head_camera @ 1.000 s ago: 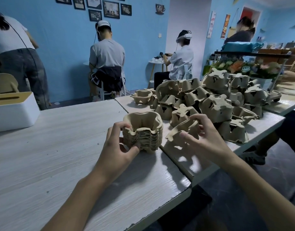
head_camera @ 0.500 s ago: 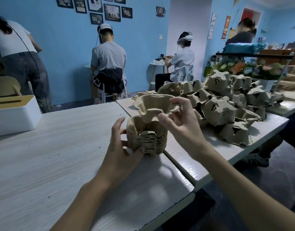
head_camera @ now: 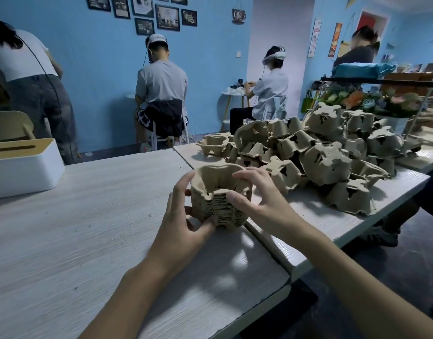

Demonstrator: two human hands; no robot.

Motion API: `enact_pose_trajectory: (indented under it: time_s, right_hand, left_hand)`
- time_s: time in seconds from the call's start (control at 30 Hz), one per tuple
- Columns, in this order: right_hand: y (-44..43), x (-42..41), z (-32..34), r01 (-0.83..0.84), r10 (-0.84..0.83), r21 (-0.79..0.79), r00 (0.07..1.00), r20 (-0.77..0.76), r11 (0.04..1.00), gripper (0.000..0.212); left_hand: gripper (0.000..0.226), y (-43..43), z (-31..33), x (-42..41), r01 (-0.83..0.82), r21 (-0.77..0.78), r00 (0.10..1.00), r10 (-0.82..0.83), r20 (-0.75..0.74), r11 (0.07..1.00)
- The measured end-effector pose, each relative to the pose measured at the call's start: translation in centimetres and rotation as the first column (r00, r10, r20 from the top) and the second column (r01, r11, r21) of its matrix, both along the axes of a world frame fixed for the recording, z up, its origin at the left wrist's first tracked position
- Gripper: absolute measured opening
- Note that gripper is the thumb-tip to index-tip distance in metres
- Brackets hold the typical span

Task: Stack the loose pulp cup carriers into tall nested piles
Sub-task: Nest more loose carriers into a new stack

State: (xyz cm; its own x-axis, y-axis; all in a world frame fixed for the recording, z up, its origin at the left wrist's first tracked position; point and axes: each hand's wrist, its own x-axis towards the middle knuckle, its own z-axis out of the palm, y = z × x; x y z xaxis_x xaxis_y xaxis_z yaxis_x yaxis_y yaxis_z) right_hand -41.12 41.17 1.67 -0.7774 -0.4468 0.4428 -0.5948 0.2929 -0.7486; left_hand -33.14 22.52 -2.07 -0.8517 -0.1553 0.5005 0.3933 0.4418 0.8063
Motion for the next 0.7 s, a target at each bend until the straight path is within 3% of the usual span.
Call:
enact_pose_trajectory:
  time_s: [0.13,0.33,0.5,0.6,0.7]
  right_hand:
    - [1.2,0.0,-0.9,0.009,-0.01,0.005,0.999,0.036,1.0,0.062]
    - [3.5,-1.6,-1.8,0.245,-0.238,-0.081,0.968,0.081,0.966,0.05]
    - [5.3,-4.0,-3.1,0.516,-0.531,0.136,0.841,0.108,0.846,0.038]
    - [5.6,-4.8,-3.2,0.546,-0.585,0.268,0.806,0.091,0.794,0.042]
    - [4.9,-5.0,-2.2,0.544,-0.591,0.278,0.798,0.121,0.792,0.047]
  left_hand:
    - [0.074,-0.1,-0.3,-0.1,-0.048,-0.068,0.999,0.048,0.008,0.997]
    - [0.065,0.0,-0.3,0.0,-0.031,-0.054,1.0,0.031,0.002,0.998]
    - [0.065,0.0,-0.4,0.0,-0.03,-0.051,0.999,0.031,0.008,0.998]
    - [0.067,0.0,-0.4,0.0,-0.037,-0.074,0.999,0.039,0.018,0.997]
    - [0.068,0.0,-0.4,-0.1,-0.037,-0.083,0.999,0.038,0.01,0.996]
